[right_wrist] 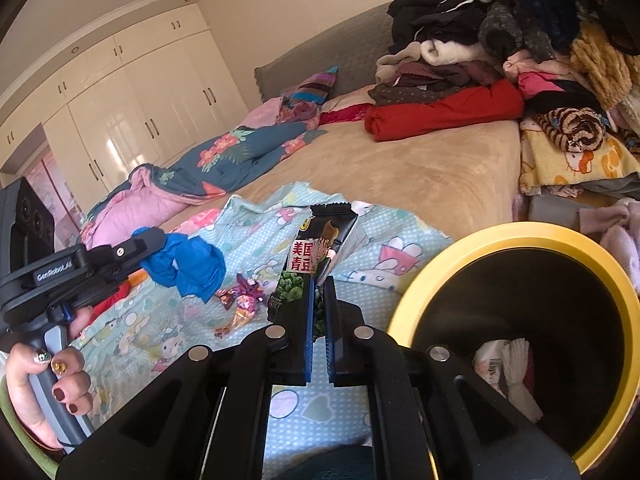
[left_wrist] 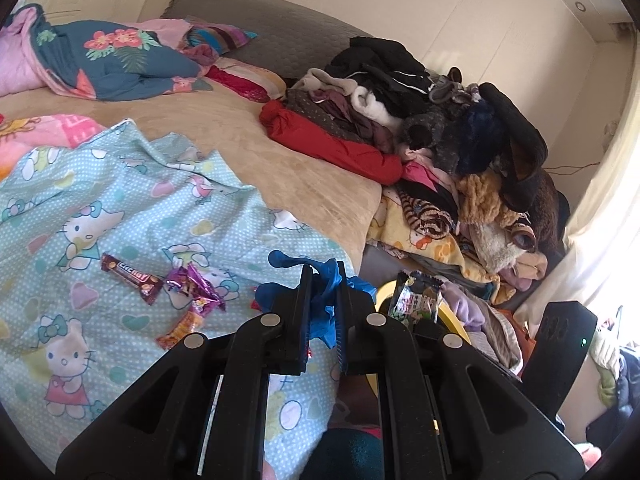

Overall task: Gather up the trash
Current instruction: 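Carry the blue bag and green pea packet with both tools over the yellow bin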

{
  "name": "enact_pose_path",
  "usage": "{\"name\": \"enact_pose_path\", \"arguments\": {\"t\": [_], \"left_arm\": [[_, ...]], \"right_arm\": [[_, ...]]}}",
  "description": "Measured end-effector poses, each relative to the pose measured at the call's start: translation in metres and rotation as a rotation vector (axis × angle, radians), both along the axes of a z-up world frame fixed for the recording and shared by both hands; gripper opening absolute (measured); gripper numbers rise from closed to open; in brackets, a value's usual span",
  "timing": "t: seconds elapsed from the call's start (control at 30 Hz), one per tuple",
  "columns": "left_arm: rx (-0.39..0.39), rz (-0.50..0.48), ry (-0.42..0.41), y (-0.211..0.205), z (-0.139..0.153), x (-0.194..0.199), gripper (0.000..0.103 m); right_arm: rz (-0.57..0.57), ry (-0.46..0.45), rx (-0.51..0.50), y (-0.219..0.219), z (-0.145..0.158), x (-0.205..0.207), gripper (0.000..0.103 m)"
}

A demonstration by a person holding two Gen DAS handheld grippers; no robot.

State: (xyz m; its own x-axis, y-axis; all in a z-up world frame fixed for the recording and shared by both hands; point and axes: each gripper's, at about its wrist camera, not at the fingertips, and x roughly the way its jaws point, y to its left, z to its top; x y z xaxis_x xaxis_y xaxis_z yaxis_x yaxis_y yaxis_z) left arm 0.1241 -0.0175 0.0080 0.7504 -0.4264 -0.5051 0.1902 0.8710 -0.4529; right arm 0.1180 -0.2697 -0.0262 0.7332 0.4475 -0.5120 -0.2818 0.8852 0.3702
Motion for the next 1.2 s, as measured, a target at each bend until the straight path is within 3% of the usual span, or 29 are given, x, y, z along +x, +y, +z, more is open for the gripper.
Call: {"name": "enact_pose_path", "arguments": {"t": [1.2], "left_arm": [[0.057, -0.161, -0.011, -0.079, 0.005, -0.011, 0.006]], "right_arm": [[-0.173, -0.003, 0.024, -0.093, 0.007, -0.010, 0.005]]}}
